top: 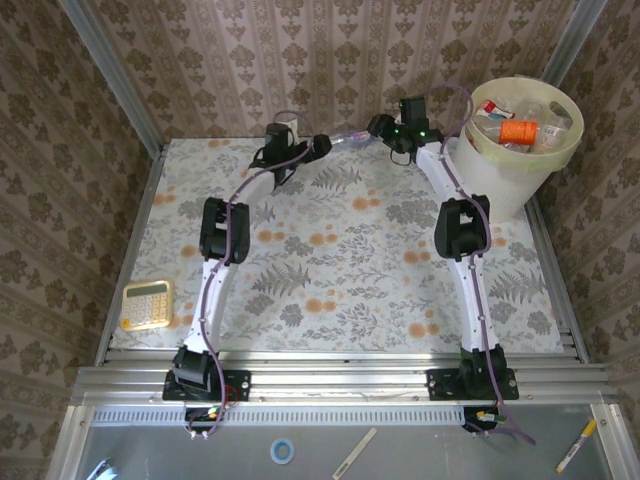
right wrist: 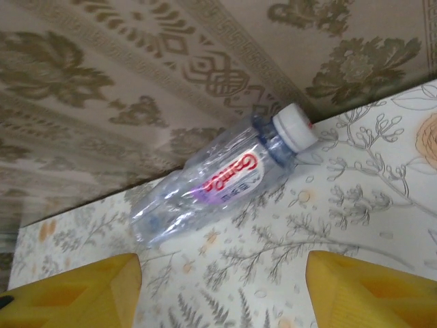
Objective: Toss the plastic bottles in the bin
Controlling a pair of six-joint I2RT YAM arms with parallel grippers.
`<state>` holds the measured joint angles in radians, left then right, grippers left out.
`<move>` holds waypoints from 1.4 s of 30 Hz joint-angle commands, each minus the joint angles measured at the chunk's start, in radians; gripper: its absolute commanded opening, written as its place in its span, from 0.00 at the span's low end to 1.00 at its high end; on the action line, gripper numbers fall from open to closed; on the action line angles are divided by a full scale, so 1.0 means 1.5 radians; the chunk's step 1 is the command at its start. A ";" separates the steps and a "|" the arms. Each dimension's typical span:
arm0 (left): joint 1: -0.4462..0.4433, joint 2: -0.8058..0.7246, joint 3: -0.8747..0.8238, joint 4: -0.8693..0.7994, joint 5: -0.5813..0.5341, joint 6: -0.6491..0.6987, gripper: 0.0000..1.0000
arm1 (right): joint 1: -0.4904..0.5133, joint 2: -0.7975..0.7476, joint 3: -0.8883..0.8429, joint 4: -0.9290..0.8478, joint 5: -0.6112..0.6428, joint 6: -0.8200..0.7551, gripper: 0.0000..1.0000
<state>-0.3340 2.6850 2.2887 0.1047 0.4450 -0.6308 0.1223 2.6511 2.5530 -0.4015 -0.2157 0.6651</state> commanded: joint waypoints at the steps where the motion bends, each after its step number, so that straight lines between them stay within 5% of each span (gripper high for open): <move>1: 0.004 0.013 0.058 0.035 0.012 -0.041 1.00 | -0.010 0.057 0.079 -0.027 0.020 0.012 0.65; 20: 0.004 0.172 0.246 0.054 -0.023 -0.136 1.00 | -0.017 0.250 0.180 0.257 -0.010 0.225 0.55; 36: 0.051 0.167 0.250 0.027 -0.029 -0.143 1.00 | 0.086 0.328 0.220 0.385 0.191 0.380 0.47; 42: 0.097 0.078 0.133 -0.058 -0.101 -0.123 1.00 | 0.153 0.322 0.220 0.409 0.158 0.423 0.43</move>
<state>-0.2314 2.8929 2.5553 0.1410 0.3729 -0.8364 0.3046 3.1252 2.8628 0.1734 0.0010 1.2495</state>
